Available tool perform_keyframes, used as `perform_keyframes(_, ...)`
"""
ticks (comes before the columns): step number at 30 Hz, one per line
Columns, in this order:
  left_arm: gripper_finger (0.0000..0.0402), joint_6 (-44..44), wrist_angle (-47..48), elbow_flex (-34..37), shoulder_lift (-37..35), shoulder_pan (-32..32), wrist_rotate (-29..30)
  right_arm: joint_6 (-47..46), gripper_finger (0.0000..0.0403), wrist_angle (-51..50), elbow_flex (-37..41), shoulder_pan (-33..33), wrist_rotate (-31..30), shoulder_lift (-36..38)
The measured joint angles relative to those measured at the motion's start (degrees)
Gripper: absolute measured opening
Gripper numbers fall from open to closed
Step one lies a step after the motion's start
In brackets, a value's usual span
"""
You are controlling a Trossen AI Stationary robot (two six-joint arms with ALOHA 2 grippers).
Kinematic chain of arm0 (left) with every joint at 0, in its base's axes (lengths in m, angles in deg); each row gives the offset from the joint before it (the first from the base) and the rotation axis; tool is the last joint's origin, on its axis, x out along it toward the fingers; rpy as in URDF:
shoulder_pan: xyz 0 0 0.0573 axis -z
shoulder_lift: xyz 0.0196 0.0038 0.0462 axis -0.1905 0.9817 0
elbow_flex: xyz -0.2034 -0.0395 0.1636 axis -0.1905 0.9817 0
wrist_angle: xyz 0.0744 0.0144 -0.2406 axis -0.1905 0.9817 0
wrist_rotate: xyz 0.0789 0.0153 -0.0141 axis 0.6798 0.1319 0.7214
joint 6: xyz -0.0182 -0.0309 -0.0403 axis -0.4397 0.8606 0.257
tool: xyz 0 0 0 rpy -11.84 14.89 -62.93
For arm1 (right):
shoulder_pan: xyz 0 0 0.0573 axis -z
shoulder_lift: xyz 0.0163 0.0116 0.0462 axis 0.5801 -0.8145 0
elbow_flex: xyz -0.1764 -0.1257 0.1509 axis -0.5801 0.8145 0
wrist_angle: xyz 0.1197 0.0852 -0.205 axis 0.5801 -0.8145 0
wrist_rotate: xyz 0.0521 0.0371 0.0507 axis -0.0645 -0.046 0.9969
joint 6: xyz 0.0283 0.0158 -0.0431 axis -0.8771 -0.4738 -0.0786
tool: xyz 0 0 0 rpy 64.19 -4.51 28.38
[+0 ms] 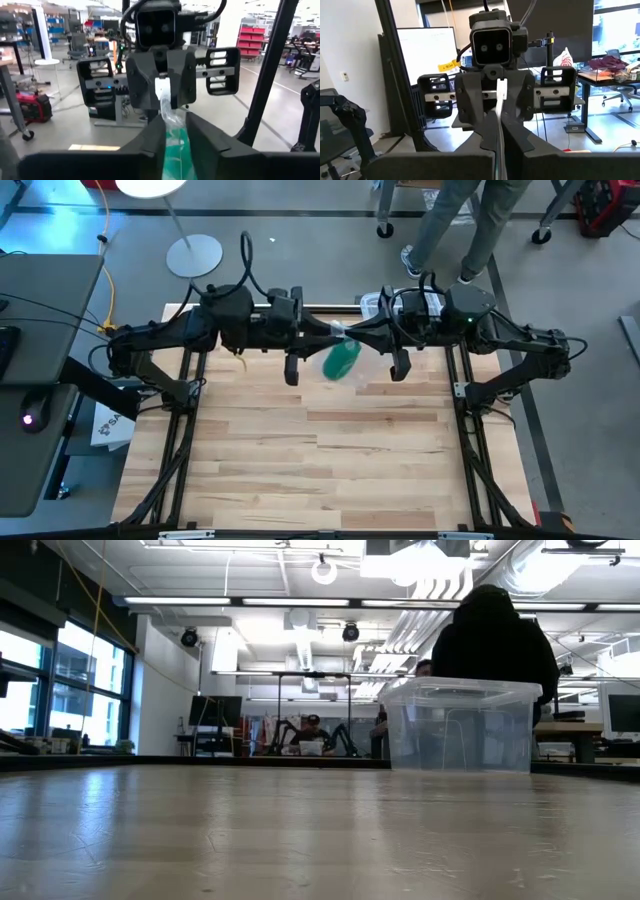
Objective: Roll bandage
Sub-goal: Close the transparent zip bag
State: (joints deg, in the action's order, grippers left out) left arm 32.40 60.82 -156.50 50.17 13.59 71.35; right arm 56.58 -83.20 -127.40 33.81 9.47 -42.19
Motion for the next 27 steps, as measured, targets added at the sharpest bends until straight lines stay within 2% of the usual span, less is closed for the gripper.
perform_keyframes(4,0.0011,-1.8,-0.5,0.0,0.0,0.0,0.1,0.0,0.0000,-0.4,0.0,0.0,0.0,0.0)
perform_keyframes(9,0.0002,-1.7,0.9,0.0,-0.3,0.0,0.1,1.5,0.0000,-3.0,0.0,0.0,-0.1,0.0)
perform_keyframes(12,0.0001,-1.2,5.6,-1.2,-0.3,0.1,0.9,1.6,0.0005,-6.3,0.0,-0.1,-2.9,0.0)
perform_keyframes(15,0.0001,0.1,12.7,-2.6,-0.4,0.1,3.1,2.1,0.0035,-10.9,0.0,0.1,-5.0,0.0)
perform_keyframes(19,0.0001,2.3,19.4,-4.3,-0.6,0.1,3.7,1.4,0.0099,-13.5,0.0,0.2,-8.1,0.0)
perform_keyframes(23,0.0000,3.6,23.2,-4.2,-0.6,0.1,3.9,1.4,0.0143,-10.1,0.0,0.1,-7.6,-1.3)
perform_keyframes(27,0.0000,4.7,26.1,-4.2,-0.3,0.1,3.6,1.9,0.0152,-2.6,0.0,-0.7,-6.5,-3.8)
